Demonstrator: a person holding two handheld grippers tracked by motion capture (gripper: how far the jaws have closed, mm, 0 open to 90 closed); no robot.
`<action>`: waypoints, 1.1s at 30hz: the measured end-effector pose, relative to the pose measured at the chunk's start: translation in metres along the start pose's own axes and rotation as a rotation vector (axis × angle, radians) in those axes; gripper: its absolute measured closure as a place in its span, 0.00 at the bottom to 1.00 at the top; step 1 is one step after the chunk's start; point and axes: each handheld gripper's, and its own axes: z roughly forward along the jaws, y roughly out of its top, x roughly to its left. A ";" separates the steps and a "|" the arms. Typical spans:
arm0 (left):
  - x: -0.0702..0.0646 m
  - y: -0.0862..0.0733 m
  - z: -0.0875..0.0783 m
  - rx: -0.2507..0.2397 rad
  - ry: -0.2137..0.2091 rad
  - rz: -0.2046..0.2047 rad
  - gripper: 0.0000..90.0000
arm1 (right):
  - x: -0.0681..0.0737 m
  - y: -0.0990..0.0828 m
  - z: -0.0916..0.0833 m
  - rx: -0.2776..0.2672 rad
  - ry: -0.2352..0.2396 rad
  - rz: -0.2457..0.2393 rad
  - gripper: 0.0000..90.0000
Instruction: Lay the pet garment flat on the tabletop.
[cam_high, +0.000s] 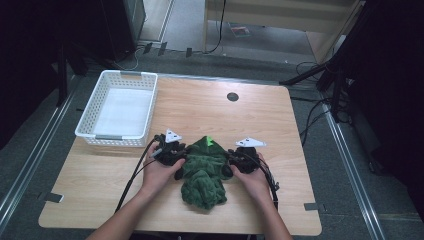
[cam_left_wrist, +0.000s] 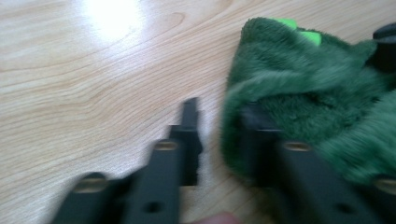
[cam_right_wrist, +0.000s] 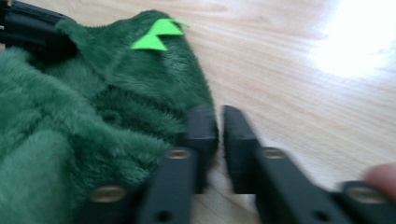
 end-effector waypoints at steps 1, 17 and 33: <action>0.004 0.000 -0.007 -0.024 -0.027 -0.003 0.61 | -0.002 0.004 -0.012 -0.022 0.050 0.012 0.68; 0.006 0.031 0.011 -0.045 -0.044 -0.151 0.59 | 0.010 0.053 0.021 -0.094 0.041 0.110 0.73; -0.015 0.010 0.019 0.026 0.014 -0.008 0.88 | 0.014 0.021 0.030 0.039 0.017 0.032 0.81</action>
